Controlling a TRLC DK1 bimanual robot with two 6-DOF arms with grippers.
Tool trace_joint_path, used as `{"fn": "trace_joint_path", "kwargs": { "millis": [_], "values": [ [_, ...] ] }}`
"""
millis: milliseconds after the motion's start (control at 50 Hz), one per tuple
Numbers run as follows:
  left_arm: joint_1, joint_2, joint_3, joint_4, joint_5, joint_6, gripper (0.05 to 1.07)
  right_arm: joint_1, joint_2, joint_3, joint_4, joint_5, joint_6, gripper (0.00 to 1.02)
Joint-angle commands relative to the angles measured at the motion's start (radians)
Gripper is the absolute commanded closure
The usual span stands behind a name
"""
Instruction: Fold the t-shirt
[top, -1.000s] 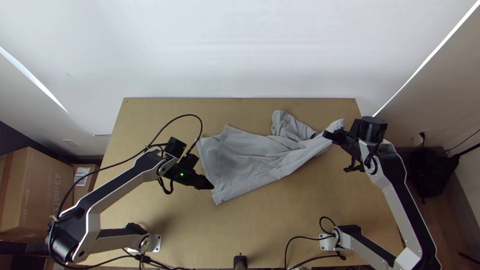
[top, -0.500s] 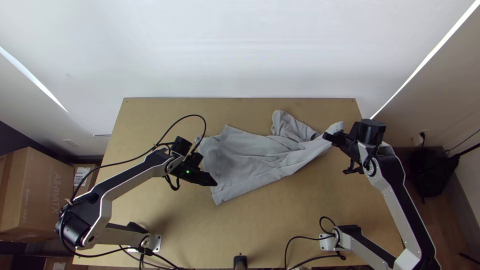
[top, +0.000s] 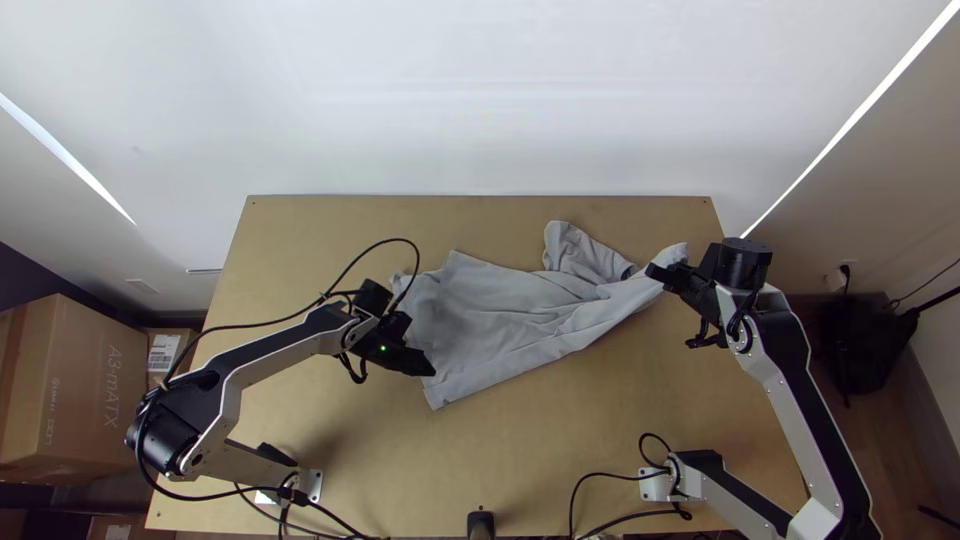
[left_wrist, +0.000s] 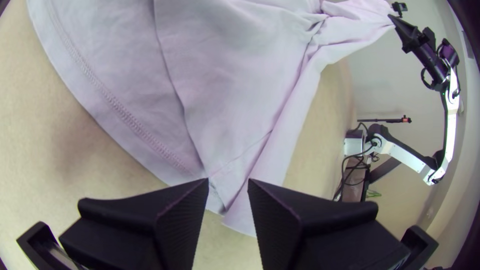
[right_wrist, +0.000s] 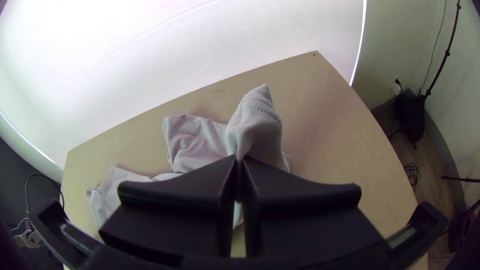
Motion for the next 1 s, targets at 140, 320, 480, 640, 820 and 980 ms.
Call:
{"fn": "trace_joint_path", "kwargs": {
  "millis": [140, 320, 480, 640, 820, 980],
  "values": [
    [-0.016, 0.032, -0.029, 0.019, -0.015, -0.006, 0.63, 0.011, -0.011, -0.019, 0.023, 0.01, 0.024, 1.0],
    [-0.024, 0.04, -0.023, 0.021, -0.015, -0.008, 0.63, 0.011, -0.011, -0.021, 0.024, 0.01, 0.026, 1.0],
    [-0.032, 0.047, -0.014, 0.032, -0.015, -0.017, 0.63, 0.011, -0.009, -0.022, 0.036, 0.012, 0.024, 1.0],
    [-0.043, 0.06, 0.006, 0.035, -0.015, -0.026, 0.63, 0.011, -0.008, -0.024, 0.038, 0.012, 0.024, 1.0],
    [-0.046, 0.063, 0.02, 0.035, -0.015, -0.034, 0.63, 0.011, -0.008, -0.03, 0.038, 0.012, 0.024, 1.0],
    [-0.044, 0.06, 0.02, 0.036, -0.017, -0.032, 0.63, 0.011, -0.008, -0.034, 0.038, 0.012, 0.026, 1.0]
  ]
}}
